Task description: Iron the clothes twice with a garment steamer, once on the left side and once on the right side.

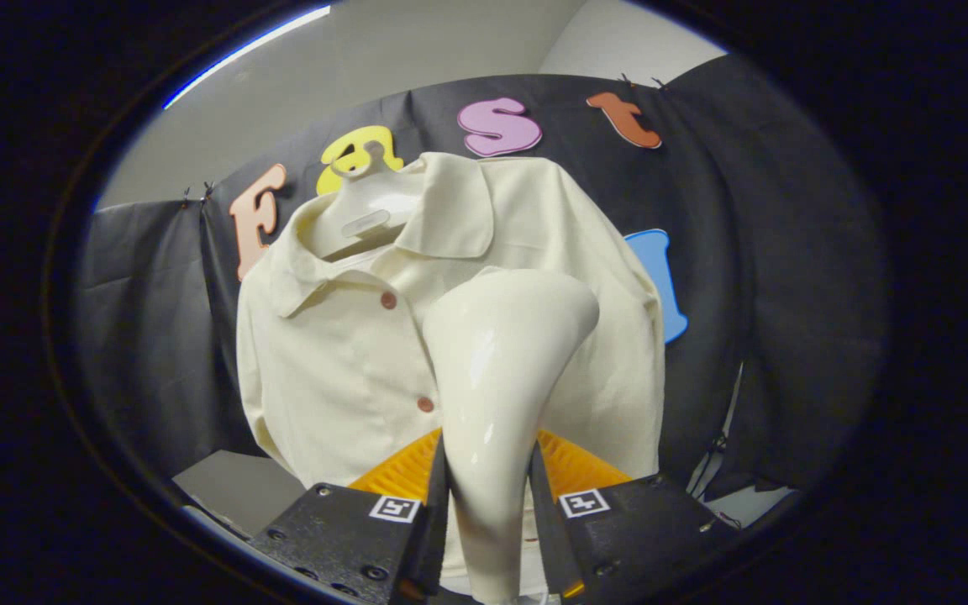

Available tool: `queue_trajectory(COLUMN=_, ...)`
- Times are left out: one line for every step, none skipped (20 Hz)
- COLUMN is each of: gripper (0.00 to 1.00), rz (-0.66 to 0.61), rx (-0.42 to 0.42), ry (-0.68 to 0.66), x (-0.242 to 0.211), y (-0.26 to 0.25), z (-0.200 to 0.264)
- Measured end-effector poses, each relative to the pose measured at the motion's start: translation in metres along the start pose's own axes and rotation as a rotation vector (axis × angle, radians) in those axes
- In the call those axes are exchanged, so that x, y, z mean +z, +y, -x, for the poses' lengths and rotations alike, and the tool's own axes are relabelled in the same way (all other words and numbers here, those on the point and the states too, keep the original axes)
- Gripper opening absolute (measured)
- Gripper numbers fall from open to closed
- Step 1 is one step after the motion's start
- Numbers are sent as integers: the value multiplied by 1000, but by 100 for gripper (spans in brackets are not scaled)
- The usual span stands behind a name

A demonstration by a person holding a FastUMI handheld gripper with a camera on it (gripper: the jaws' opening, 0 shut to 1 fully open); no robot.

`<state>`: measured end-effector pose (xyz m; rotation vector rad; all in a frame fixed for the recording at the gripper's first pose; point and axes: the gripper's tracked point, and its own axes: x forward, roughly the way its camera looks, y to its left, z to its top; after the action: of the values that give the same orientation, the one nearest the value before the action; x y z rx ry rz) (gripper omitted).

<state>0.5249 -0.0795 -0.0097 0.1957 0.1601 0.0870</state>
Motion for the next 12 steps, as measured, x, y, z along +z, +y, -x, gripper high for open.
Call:
queue_trajectory(gripper=46, rz=-7, rx=8, ry=-18, x=6, y=-3, z=-1)
queue_trajectory(gripper=46, rz=-17, rx=20, ry=-37, x=13, y=-3, z=-4)
queue_trajectory(gripper=46, rz=-23, rx=27, ry=-39, x=15, y=-3, z=-7)
queue_trajectory(gripper=46, rz=-36, rx=17, ry=-45, x=17, y=-6, z=-9)
queue_trajectory(gripper=46, rz=-59, rx=28, ry=-99, x=26, y=-6, z=-8)
queue_trajectory(gripper=46, rz=-85, rx=42, ry=-116, x=29, y=-4, z=-11)
queue_trajectory(gripper=46, rz=-101, rx=43, ry=-101, x=21, y=-6, z=-14)
queue_trajectory(gripper=46, rz=-108, rx=32, ry=-78, x=9, y=-10, z=-18)
queue_trajectory(gripper=46, rz=-109, rx=40, ry=-74, x=1, y=-11, z=-18)
queue_trajectory(gripper=46, rz=-101, rx=49, ry=-54, x=-8, y=-11, z=-17)
queue_trajectory(gripper=46, rz=-96, rx=53, ry=-53, x=-14, y=-14, z=-17)
queue_trajectory(gripper=46, rz=-97, rx=54, ry=-27, x=-25, y=-16, z=-18)
